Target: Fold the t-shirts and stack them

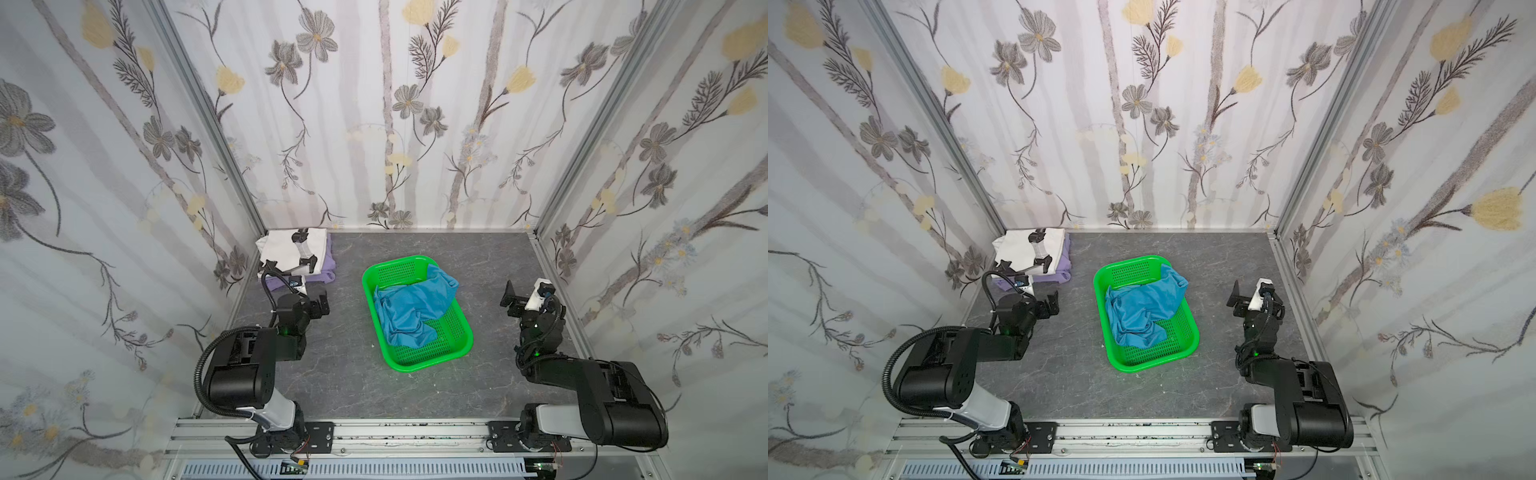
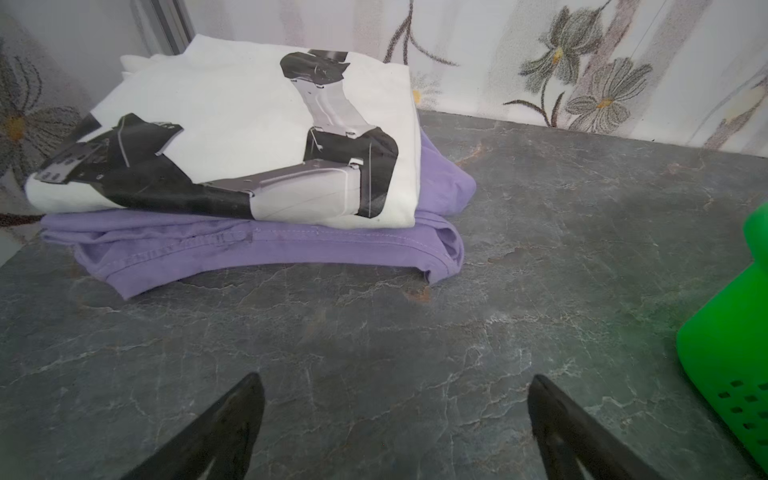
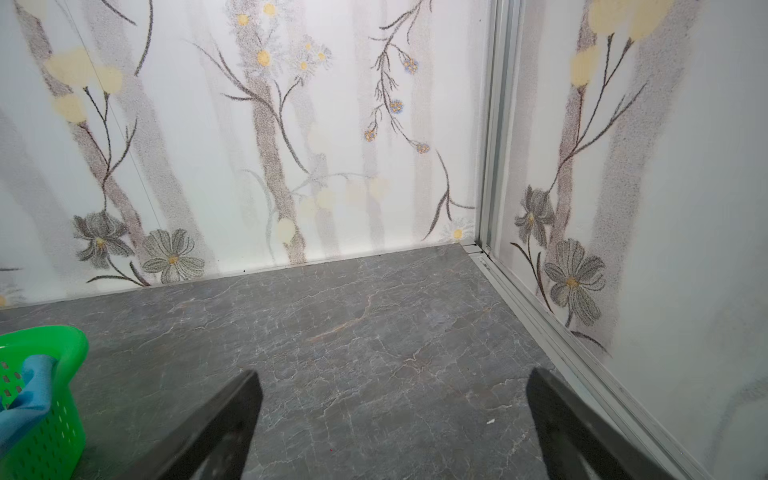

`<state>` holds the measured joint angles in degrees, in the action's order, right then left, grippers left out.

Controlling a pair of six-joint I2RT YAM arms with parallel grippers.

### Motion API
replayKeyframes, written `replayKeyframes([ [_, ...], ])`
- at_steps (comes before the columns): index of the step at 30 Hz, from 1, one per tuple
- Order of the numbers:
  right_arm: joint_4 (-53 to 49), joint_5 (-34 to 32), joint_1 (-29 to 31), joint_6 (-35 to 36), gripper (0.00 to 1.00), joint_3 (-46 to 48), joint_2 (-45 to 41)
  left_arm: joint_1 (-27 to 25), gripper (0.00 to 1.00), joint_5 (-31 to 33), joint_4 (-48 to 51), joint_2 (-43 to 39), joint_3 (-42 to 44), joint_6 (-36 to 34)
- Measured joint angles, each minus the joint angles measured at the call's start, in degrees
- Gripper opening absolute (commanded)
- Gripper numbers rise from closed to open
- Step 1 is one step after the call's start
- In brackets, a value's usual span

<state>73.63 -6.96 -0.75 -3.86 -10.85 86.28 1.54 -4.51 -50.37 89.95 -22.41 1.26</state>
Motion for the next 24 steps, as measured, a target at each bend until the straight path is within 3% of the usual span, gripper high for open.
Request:
replayKeyframes([
  [24, 0.00, 0.00, 0.04, 0.00, 1.00, -0.09, 0.00, 0.11, 1.00, -0.09, 0.37, -0.02, -0.24, 0.02],
])
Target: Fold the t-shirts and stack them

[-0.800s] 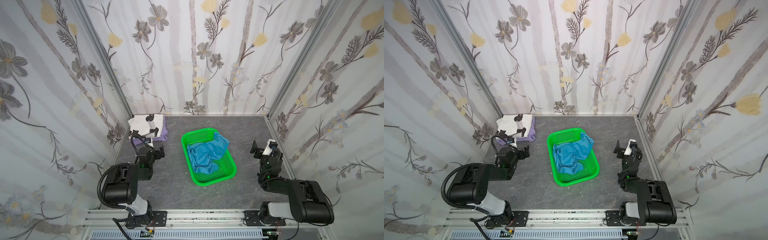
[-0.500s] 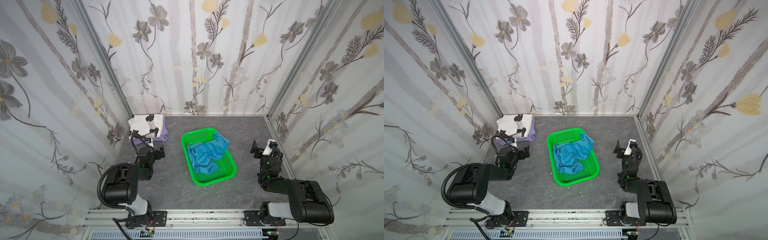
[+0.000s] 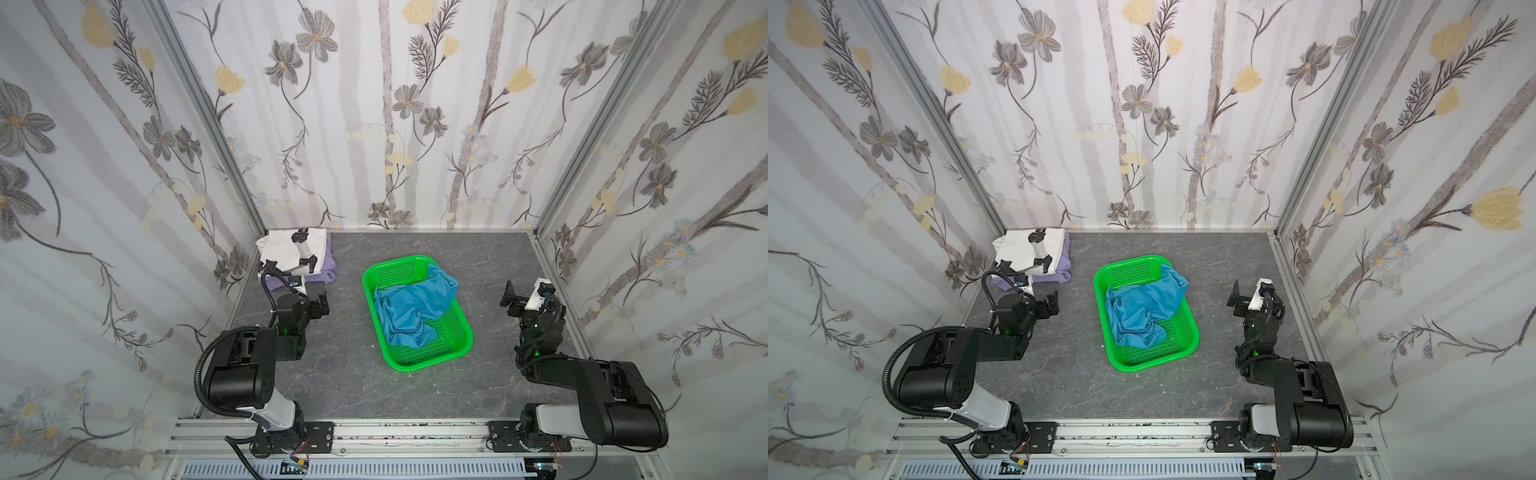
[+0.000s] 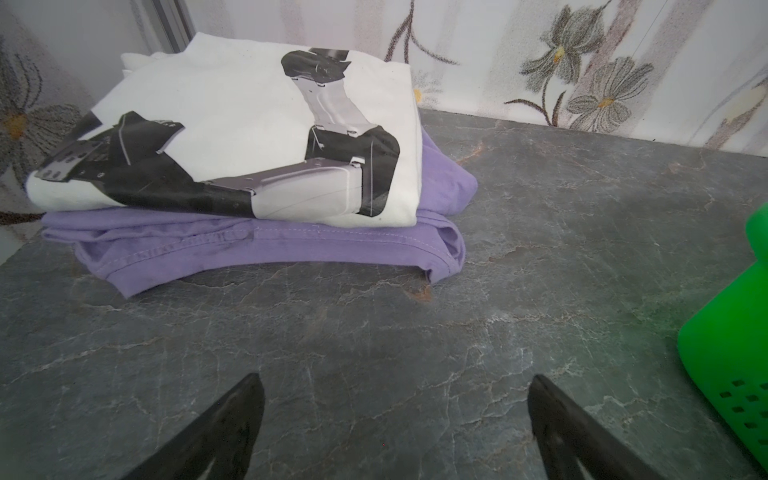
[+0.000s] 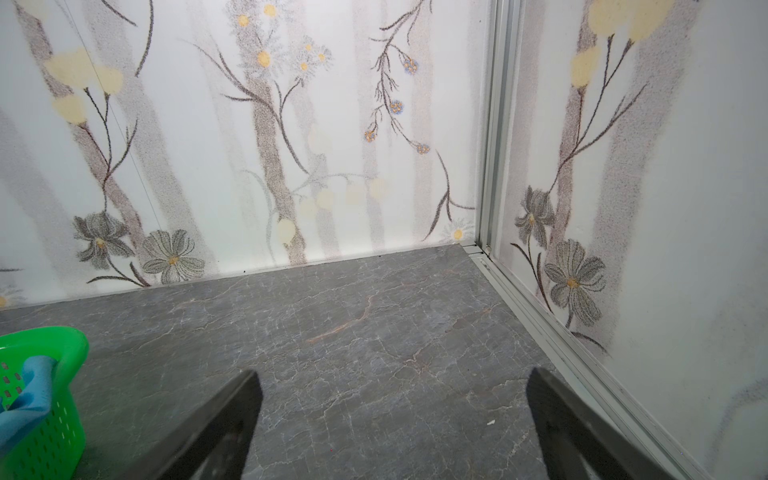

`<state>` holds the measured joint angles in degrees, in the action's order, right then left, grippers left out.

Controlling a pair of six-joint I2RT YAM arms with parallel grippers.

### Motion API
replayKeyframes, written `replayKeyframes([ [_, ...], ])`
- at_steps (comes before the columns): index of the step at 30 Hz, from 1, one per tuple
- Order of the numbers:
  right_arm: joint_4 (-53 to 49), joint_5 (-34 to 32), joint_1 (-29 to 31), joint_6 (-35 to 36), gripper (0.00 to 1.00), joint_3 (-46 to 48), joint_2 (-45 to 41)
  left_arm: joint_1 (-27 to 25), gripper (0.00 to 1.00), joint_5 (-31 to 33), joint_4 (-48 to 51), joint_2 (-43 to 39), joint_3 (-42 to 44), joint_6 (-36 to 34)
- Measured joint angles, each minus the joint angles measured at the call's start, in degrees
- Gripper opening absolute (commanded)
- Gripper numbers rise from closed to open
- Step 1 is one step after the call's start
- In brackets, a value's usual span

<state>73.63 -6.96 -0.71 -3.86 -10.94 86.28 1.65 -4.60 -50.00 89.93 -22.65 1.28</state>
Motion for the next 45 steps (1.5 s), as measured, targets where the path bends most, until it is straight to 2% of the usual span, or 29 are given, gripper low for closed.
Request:
replayKeyframes([
  [5, 0.00, 0.00, 0.00, 0.00, 1.00, 0.00, 0.00, -2.86, 1.00, 7.30, 9.73, -4.66, -5.70, 0.02],
  [8, 0.00, 0.02, -0.02, 0.00, 1.00, 0.00, 0.00, -8.09, 1.00, 20.31, 18.53, -6.97, -12.72, 0.61],
  [12, -0.02, 0.02, -0.04, 0.00, 1.00, -0.04, 0.04, -14.69, 1.00, 36.68, 35.60, -7.54, -23.78, 5.49],
  [14, -0.02, 0.02, -0.04, 0.02, 1.00, -0.07, 0.04, -17.31, 1.00, 41.03, 44.11, -7.56, -28.92, 8.66],
  [16, -0.02, 0.02, -0.04, 0.02, 1.00, -0.07, 0.02, -20.35, 1.00, 42.49, 51.91, -7.58, -33.31, 11.15],
  [19, -1.05, 0.09, 0.44, 0.24, 1.00, -0.11, -0.92, -24.46, 1.00, 39.10, 61.61, -7.45, -39.01, 13.16],
  [21, -3.76, 0.31, 0.96, 0.46, 1.00, -1.14, -3.06, -26.21, 1.00, 33.40, 66.99, -6.71, -42.38, 13.53],
  [28, -31.89, 1.46, 3.65, -1.62, 1.00, -19.47, -11.17, -32.35, 1.00, 11.10, 80.04, -0.39, -48.96, 12.09],
  [33, -48.48, 3.85, 7.21, -3.96, 1.00, -23.50, -16.09, -38.71, 0.98, 3.21, 83.62, 6.64, -52.30, 10.40],
  [39, -59.43, 6.34, 8.90, -6.60, 1.00, -22.23, -24.57, -41.27, 0.72, 2.78, 84.50, 17.14, -58.66, 11.52],
  [40, -60.48, 7.06, 9.22, -7.06, 1.00, -21.92, -25.70, -41.33, 0.64, 3.13, 84.83, 19.02, -59.91, 12.07],
  [41, -61.57, 7.43, 9.51, -7.04, 1.00, -21.70, -26.60, -41.35, 0.55, 3.32, 85.40, 20.74, -61.22, 12.46],
  [42, -62.55, 7.85, 9.81, -7.13, 1.00, -21.53, -27.45, -41.35, 0.41, 3.52, 85.64, 22.49, -62.53, 12.90],
  [44, -63.80, 8.85, 10.54, -7.45, 1.00, -21.40, -28.44, -41.42, 0.00, 3.58, 86.47, 24.92, -64.76, 13.40],
  [45, -64.28, 9.42, 10.99, -7.45, 1.00, -21.40, -28.61, -41.42, 0.00, 3.58, 86.97, 25.29, -65.46, 13.70],
])
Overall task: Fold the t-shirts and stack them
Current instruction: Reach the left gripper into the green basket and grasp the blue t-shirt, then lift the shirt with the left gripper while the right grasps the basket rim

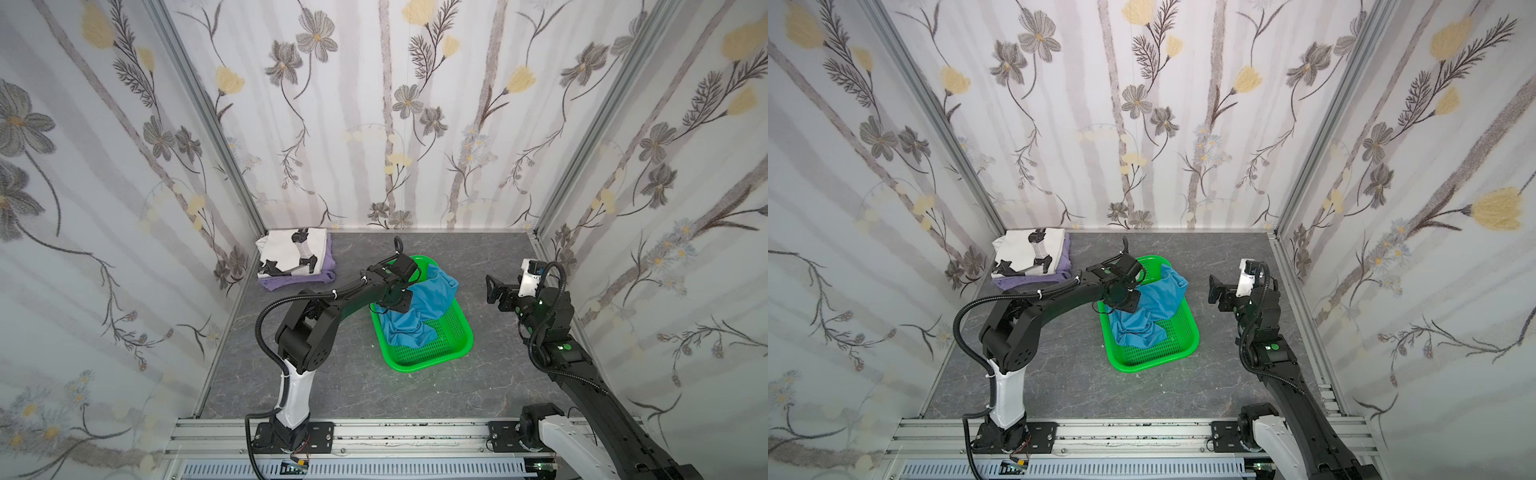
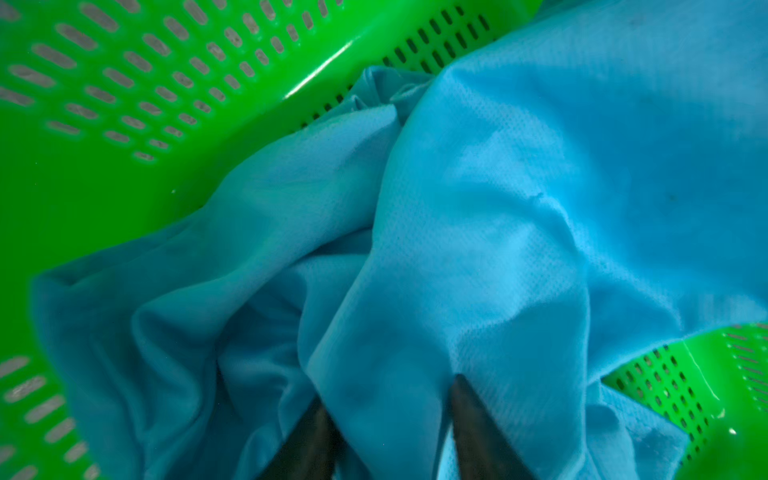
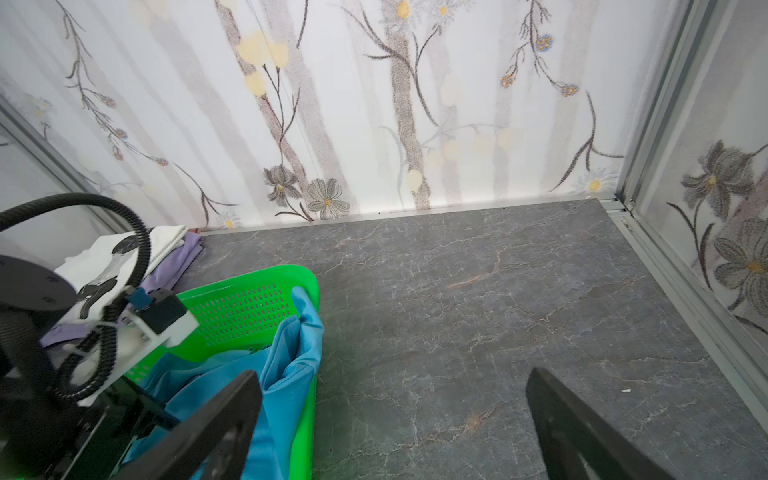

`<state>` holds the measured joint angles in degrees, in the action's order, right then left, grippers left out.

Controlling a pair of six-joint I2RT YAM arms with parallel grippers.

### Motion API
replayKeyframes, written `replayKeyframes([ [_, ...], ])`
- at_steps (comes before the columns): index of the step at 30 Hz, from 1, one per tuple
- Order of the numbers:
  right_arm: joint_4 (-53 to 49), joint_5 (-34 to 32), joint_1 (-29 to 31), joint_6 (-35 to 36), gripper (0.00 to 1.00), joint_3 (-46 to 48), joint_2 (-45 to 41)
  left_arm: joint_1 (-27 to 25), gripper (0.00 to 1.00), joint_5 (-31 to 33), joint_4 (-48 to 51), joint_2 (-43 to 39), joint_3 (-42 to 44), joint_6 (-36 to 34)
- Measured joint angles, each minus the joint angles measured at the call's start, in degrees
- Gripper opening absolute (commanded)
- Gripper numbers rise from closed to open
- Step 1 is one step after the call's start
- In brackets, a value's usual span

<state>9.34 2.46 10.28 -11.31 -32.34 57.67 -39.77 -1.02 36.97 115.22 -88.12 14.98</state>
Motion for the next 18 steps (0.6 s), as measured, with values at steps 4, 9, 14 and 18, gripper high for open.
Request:
replayKeyframes([
  [4, -2.40, 1.70, 3.30, 0.09, 1.00, -0.50, 0.31, -0.15, 0.00, -0.07, 2.27, -3.13, -3.96, -0.20],
  [9, -2.78, 5.53, 7.61, 1.11, 1.00, -1.25, 2.73, 1.55, 0.00, 0.33, 5.66, -12.24, -15.58, -1.73],
  [14, -3.58, 8.87, 14.51, 2.64, 1.00, -4.61, 8.59, 9.66, 0.00, 0.20, 13.20, -17.09, -30.64, -3.72],
  [18, -3.98, 10.58, 19.58, 2.40, 1.00, -10.12, 17.88, 17.22, 0.00, -0.31, 18.34, -22.71, -39.54, -4.66],
])
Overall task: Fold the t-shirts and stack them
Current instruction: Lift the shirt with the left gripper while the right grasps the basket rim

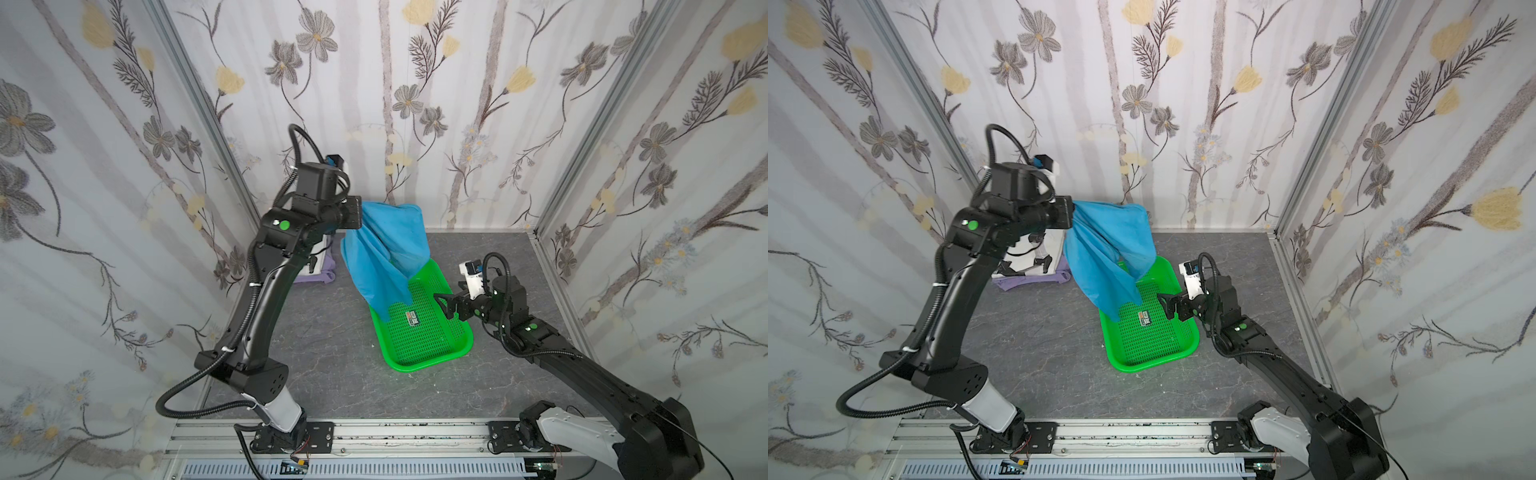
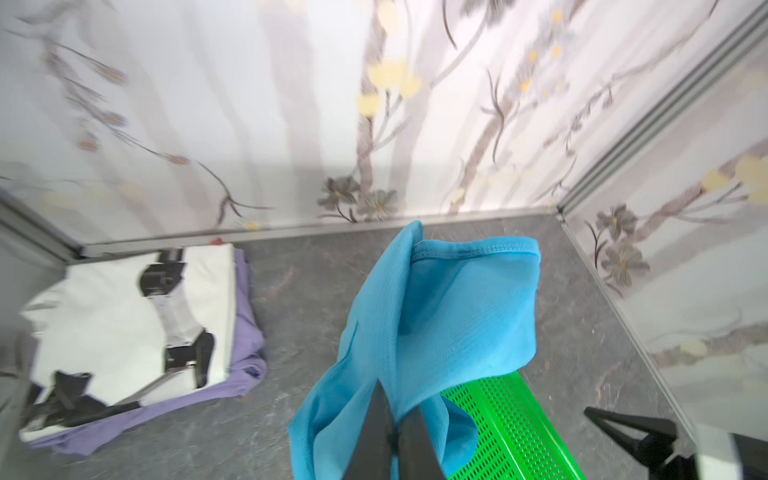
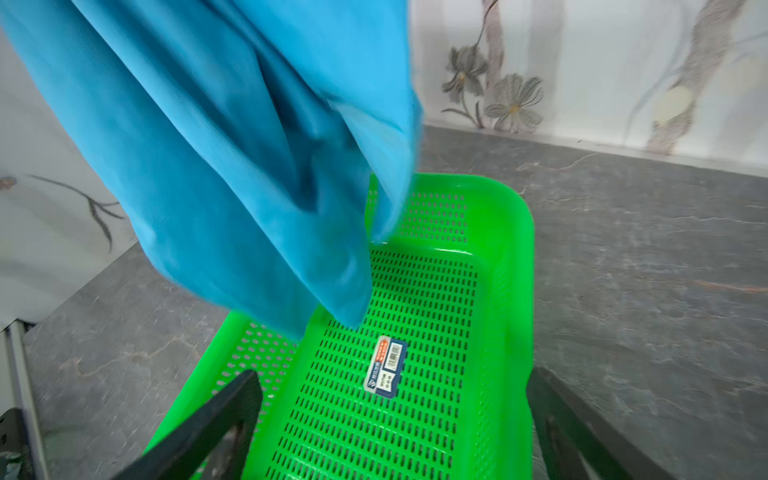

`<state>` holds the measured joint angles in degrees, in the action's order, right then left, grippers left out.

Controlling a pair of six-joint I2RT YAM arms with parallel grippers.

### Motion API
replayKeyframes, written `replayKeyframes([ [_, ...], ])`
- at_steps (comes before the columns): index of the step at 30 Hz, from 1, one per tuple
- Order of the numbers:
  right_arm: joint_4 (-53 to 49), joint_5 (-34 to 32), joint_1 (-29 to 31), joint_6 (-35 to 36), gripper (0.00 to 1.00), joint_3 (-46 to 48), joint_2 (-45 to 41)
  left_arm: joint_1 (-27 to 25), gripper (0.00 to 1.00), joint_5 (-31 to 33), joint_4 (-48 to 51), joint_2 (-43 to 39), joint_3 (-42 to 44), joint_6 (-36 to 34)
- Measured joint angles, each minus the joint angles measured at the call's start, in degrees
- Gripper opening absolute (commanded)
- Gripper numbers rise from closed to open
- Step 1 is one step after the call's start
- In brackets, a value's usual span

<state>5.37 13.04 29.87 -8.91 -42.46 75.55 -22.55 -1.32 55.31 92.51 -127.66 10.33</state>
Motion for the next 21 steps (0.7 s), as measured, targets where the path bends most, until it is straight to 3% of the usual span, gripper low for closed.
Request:
replayKeyframes([
  [5, 0.17, 0.87, 3.54, -4.92, 1.00, -10.23, 16.92, 5.29, 0.00, -1.46, 4.72, -6.51, -3.82, -1.42],
  [12, -5.07, -3.50, 3.72, -12.26, 1.00, -30.73, 41.38, 9.18, 0.00, -4.79, 10.08, -13.27, -0.96, -3.19],
  [17, -7.89, -9.27, 1.77, -17.14, 1.00, -36.68, 47.43, 9.42, 0.00, -8.63, 10.25, -17.09, 10.34, -3.96],
  [21, -10.03, -13.46, -3.32, -19.56, 1.00, -39.17, 48.83, 9.42, 0.00, -13.25, 8.26, -19.76, 18.95, -3.80],
])
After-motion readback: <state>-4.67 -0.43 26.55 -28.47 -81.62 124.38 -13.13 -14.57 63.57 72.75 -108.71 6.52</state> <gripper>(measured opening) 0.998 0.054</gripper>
